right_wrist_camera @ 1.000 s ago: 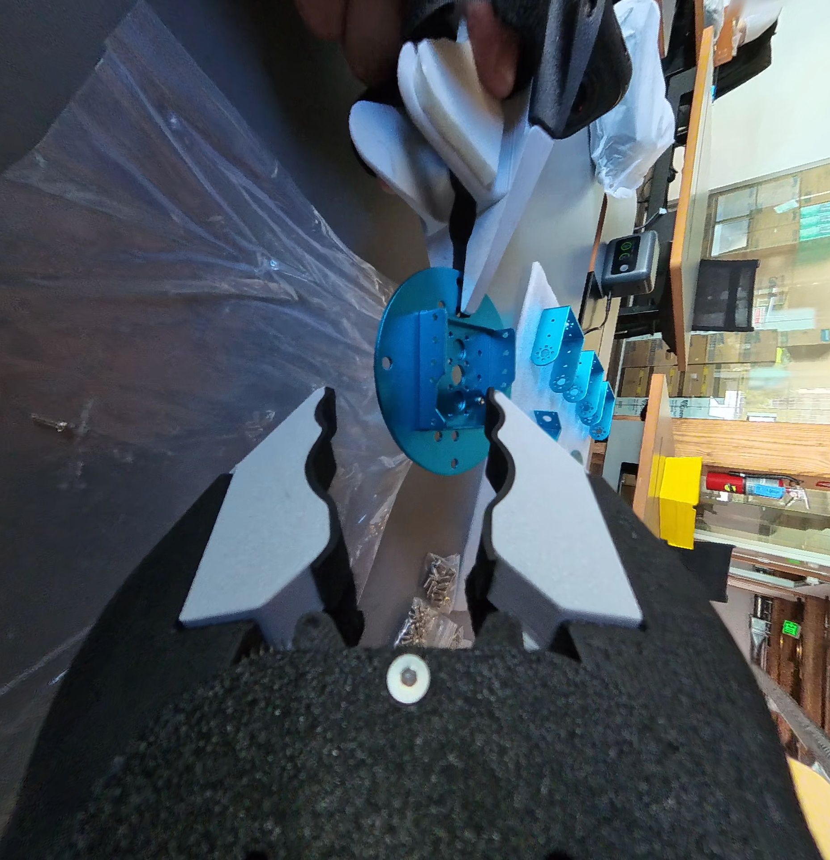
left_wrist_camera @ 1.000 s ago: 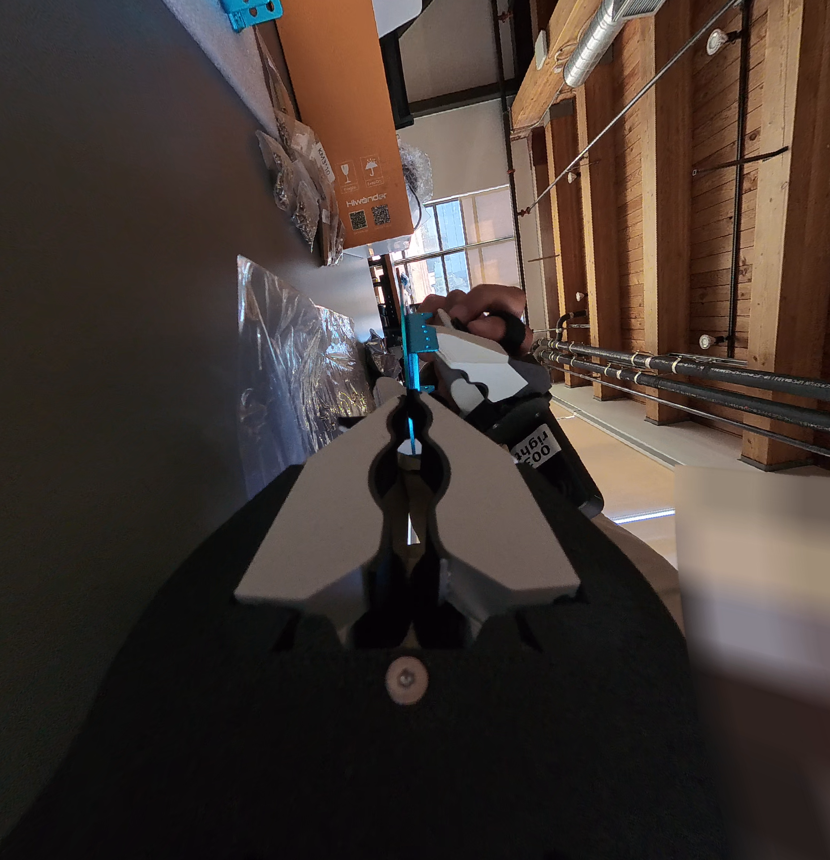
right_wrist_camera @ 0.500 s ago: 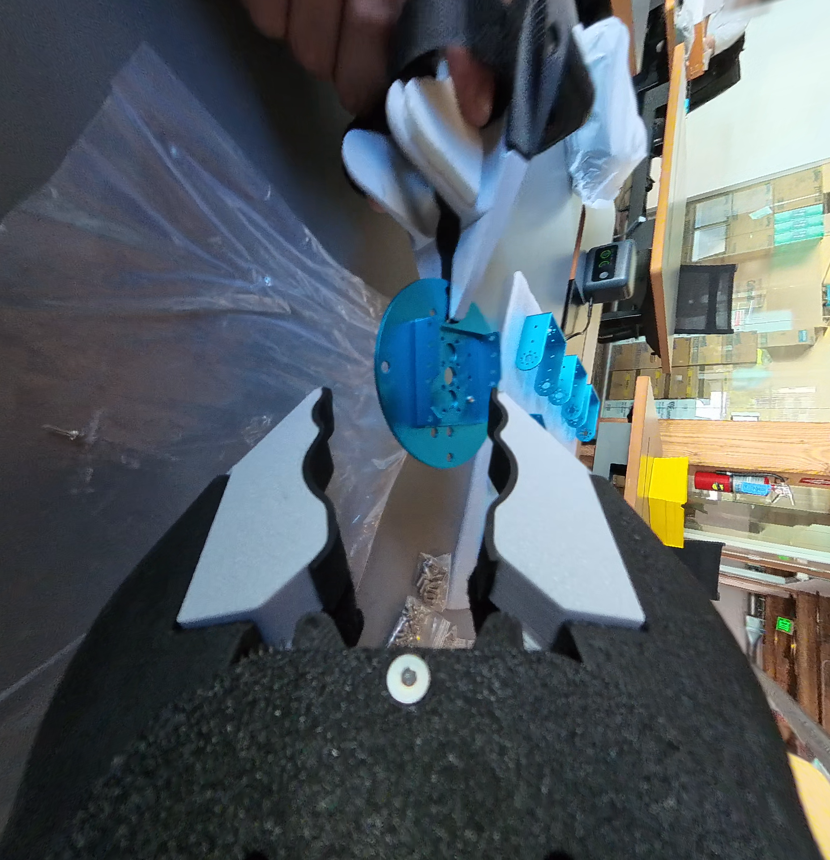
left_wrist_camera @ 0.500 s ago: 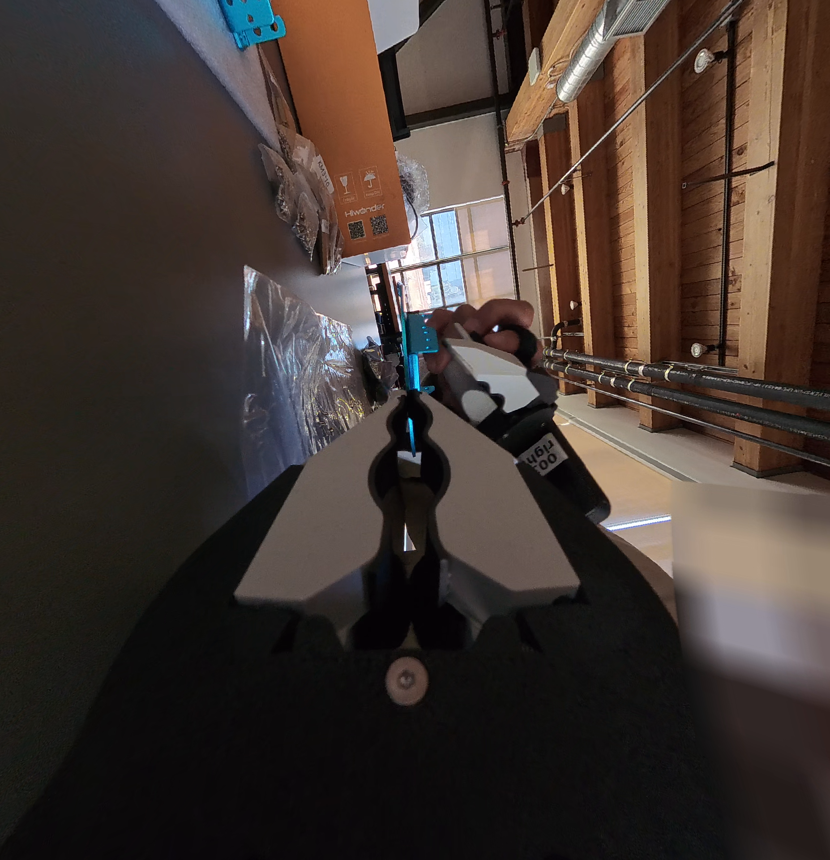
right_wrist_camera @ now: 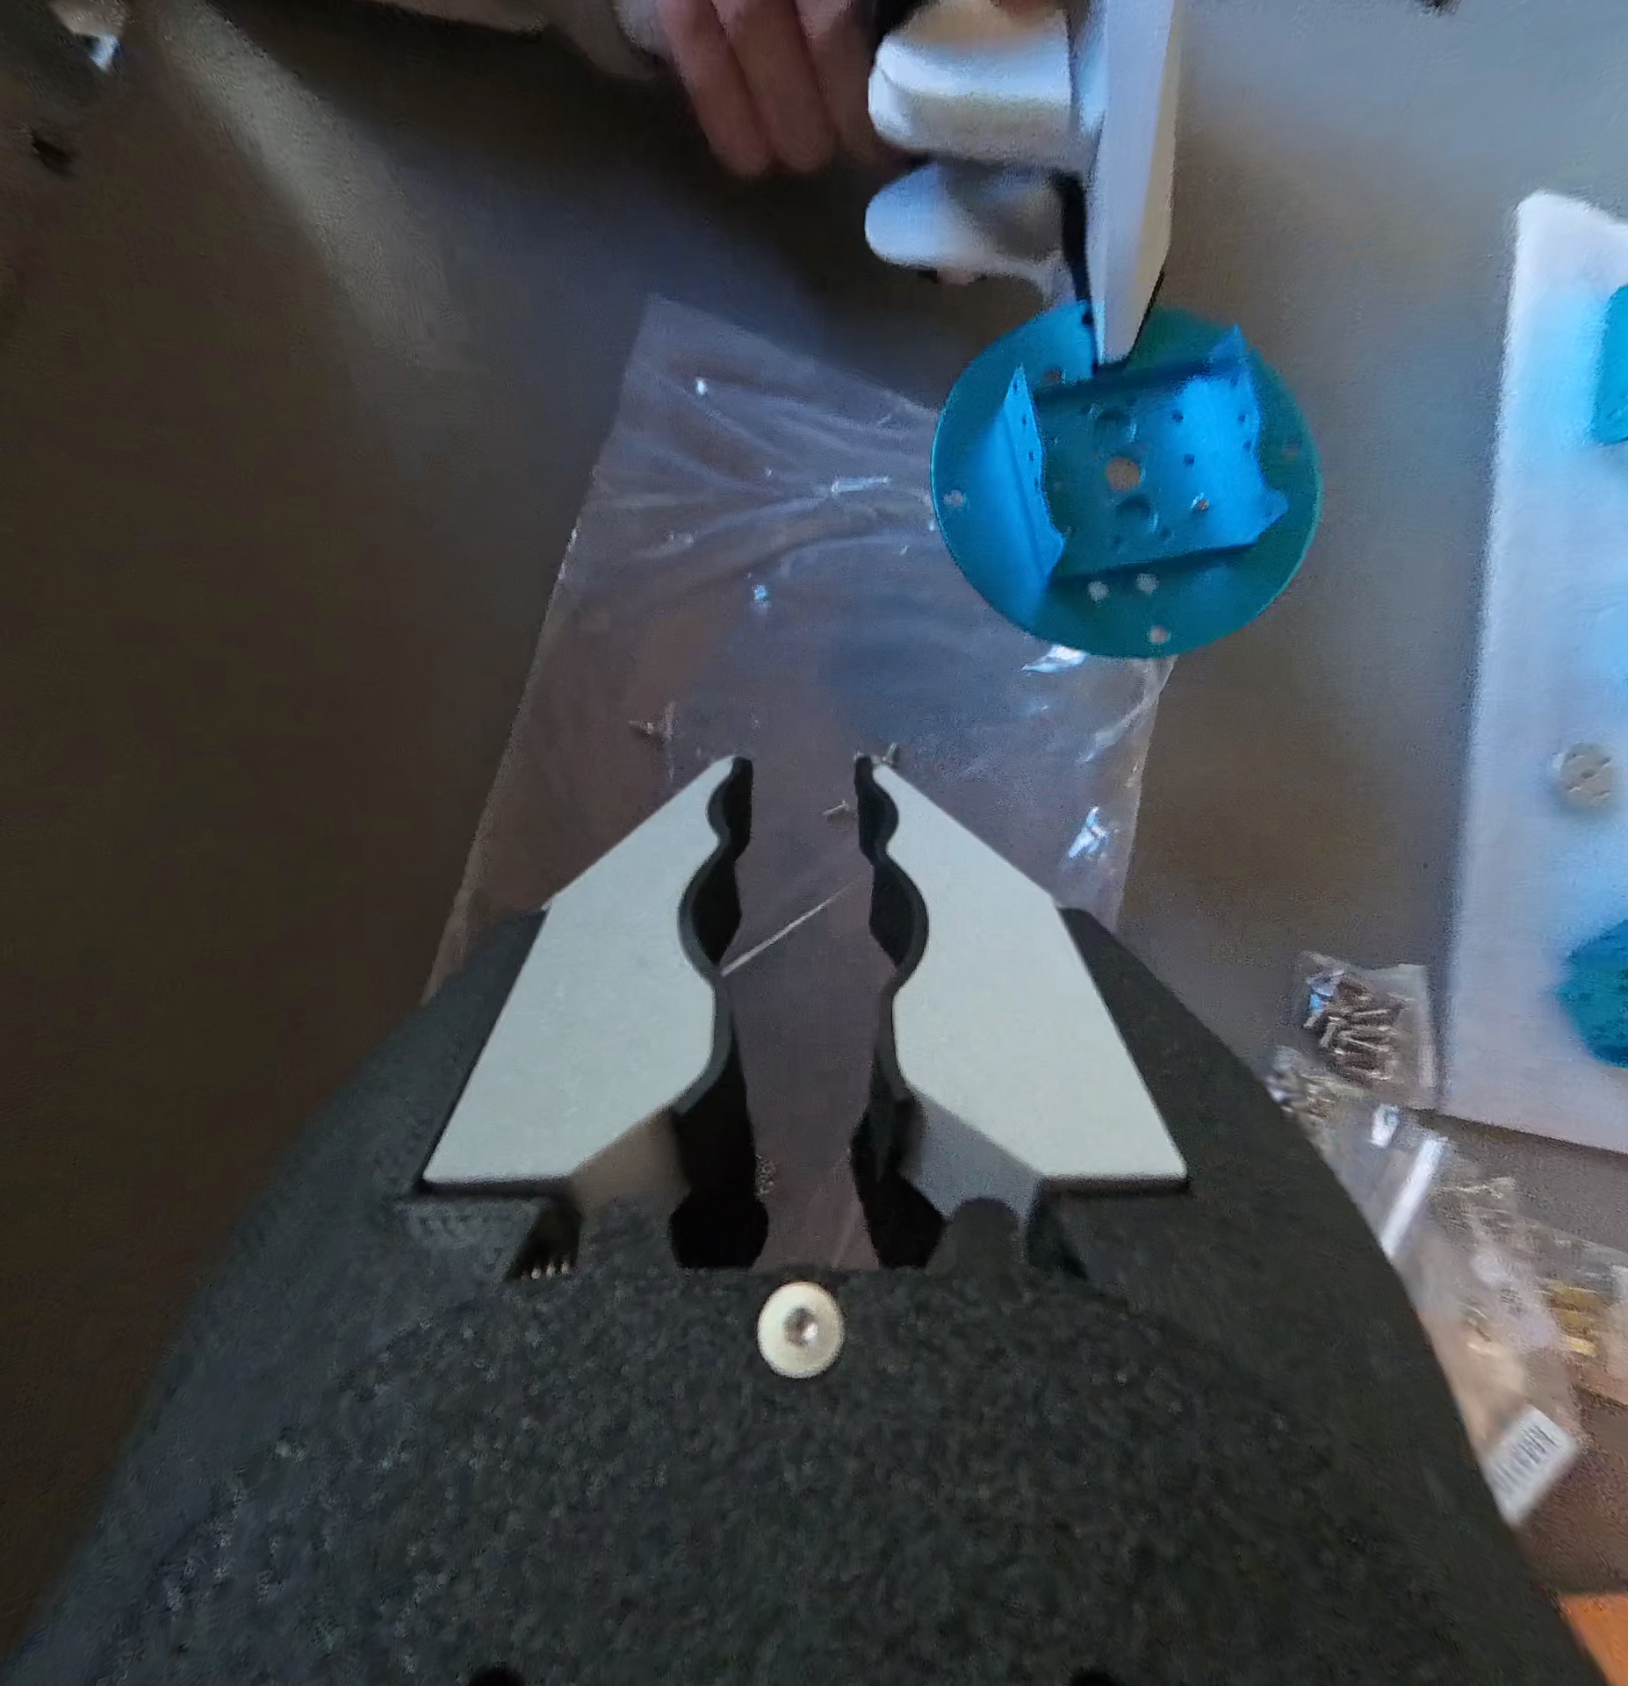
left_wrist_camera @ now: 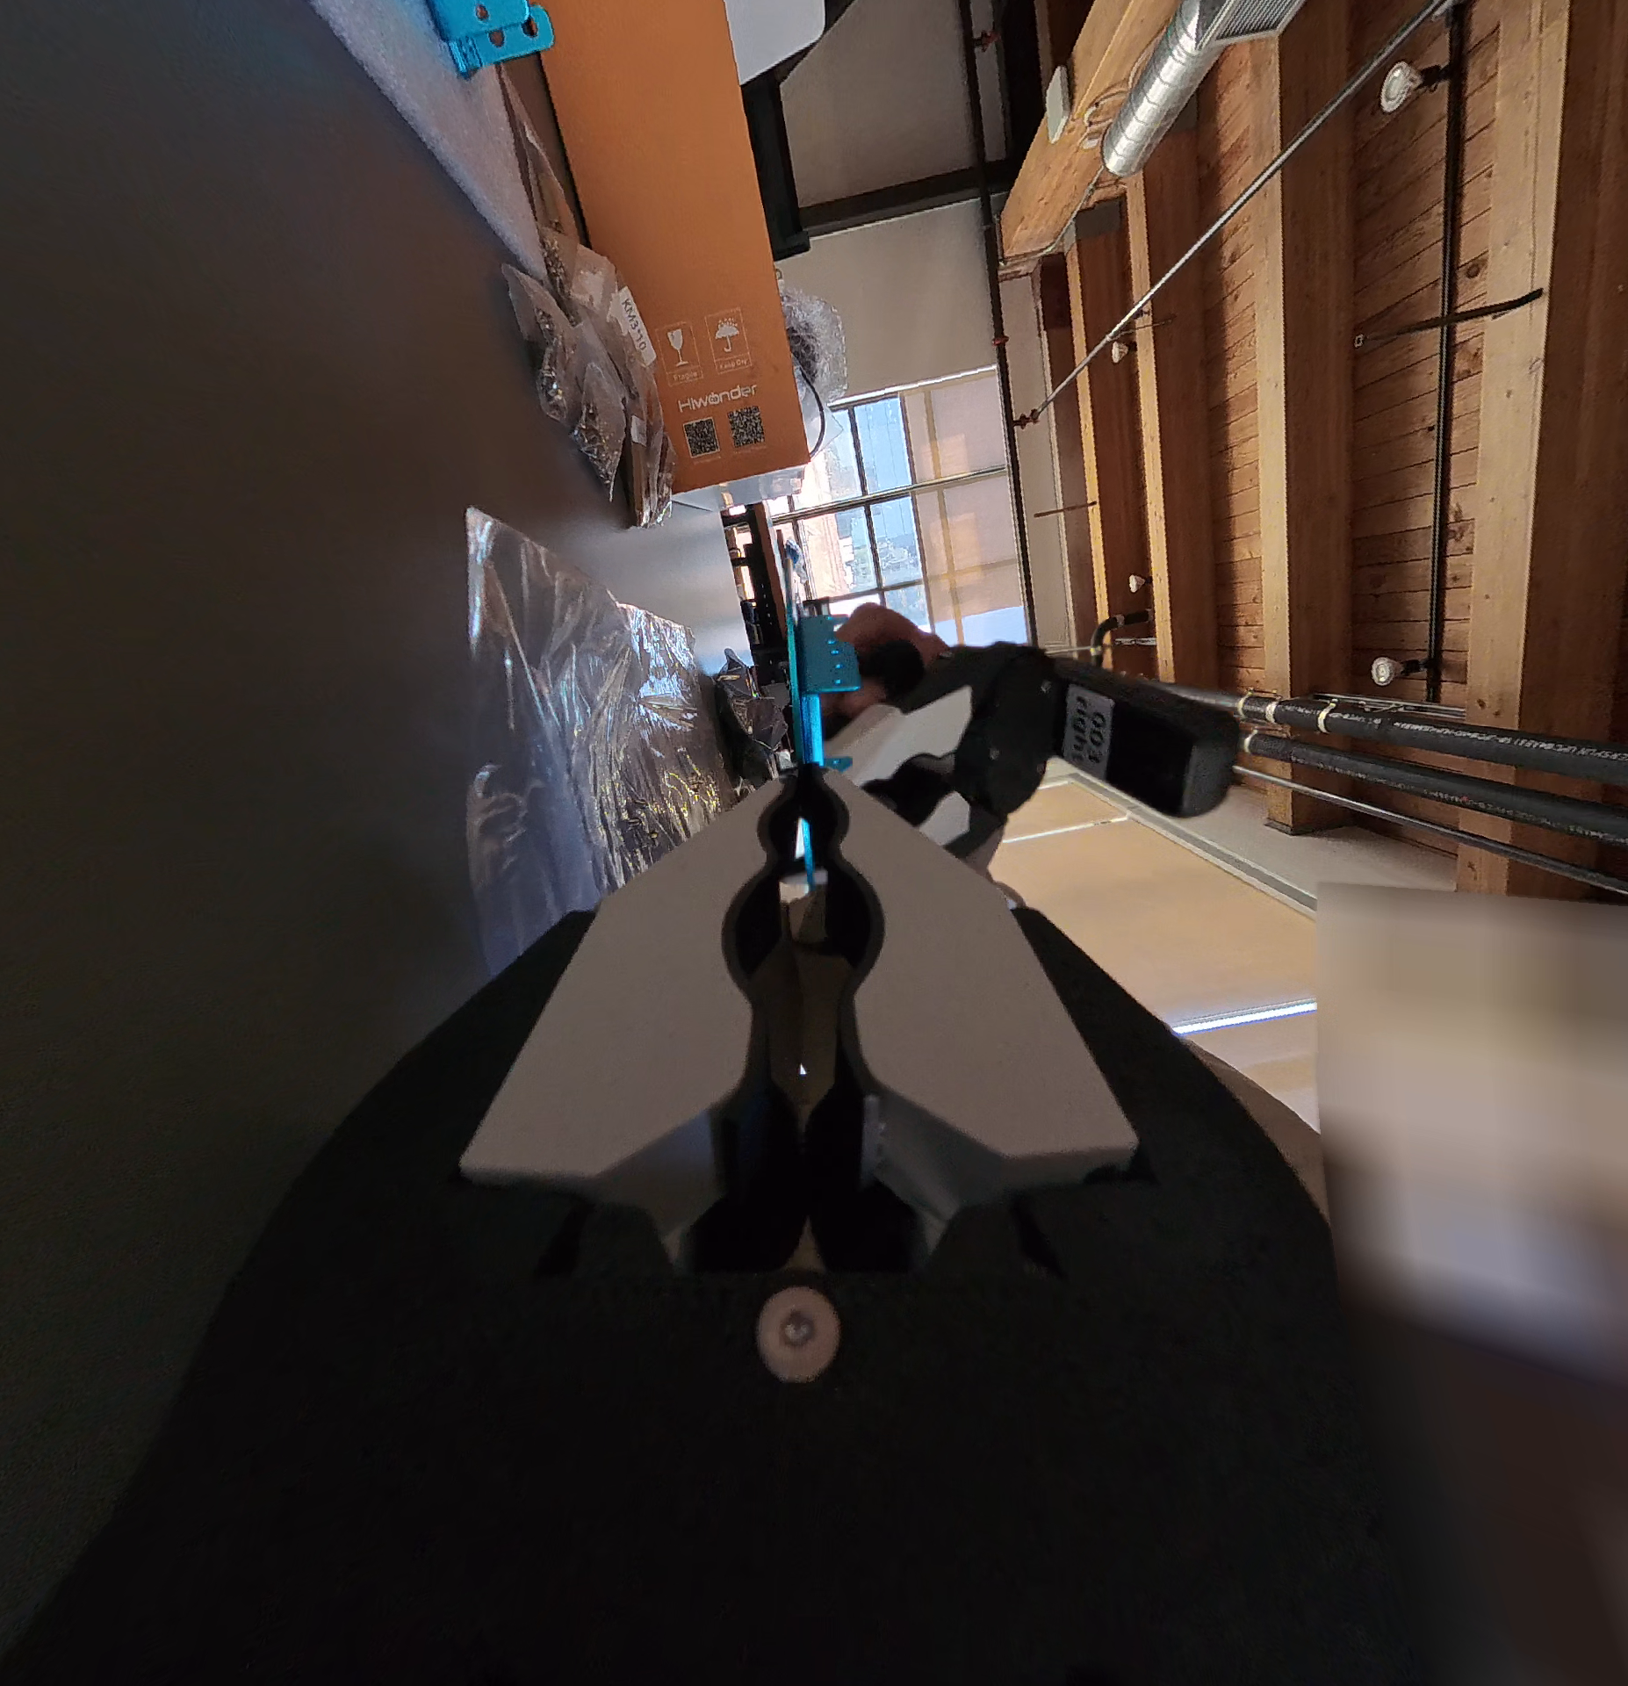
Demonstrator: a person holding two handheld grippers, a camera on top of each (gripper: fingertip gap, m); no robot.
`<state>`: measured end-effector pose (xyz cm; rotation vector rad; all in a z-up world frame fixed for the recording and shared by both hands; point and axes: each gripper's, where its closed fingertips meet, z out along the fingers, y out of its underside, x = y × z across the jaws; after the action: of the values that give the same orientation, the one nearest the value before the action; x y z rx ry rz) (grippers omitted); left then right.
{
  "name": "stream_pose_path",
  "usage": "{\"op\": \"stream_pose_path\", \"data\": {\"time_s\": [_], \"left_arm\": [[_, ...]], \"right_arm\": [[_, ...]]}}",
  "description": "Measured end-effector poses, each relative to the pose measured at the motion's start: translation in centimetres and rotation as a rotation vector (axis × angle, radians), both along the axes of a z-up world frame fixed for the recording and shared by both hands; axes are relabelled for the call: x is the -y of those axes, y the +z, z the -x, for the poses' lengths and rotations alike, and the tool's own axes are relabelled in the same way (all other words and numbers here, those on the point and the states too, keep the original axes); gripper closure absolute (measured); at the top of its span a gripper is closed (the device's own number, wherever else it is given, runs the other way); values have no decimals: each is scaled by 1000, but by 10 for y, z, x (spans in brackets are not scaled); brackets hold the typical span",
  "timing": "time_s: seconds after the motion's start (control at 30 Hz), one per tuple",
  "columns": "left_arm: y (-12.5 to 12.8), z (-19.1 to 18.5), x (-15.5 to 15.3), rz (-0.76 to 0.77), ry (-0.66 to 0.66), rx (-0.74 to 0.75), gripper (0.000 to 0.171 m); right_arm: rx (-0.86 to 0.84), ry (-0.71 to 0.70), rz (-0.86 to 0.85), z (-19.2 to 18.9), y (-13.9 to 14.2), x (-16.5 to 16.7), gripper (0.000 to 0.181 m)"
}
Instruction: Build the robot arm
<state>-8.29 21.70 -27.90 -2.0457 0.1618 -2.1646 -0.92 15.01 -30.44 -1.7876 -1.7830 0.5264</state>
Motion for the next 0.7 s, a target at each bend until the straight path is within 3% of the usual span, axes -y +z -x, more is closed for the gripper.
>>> {"op": "stream_pose_path", "data": {"time_s": [0.27,0.4,0.7], "left_arm": [[1,0,0,-4,-3,4,171],[1,-1,2,0,-14,10,171],[2,-2,4,-7,-31,11,171]], "right_arm": [[17,243,94,-5,-35,-13,173],[-70,375,74,3,-32,-10,172],[2,469,166,1,-43,-9,169]]}}
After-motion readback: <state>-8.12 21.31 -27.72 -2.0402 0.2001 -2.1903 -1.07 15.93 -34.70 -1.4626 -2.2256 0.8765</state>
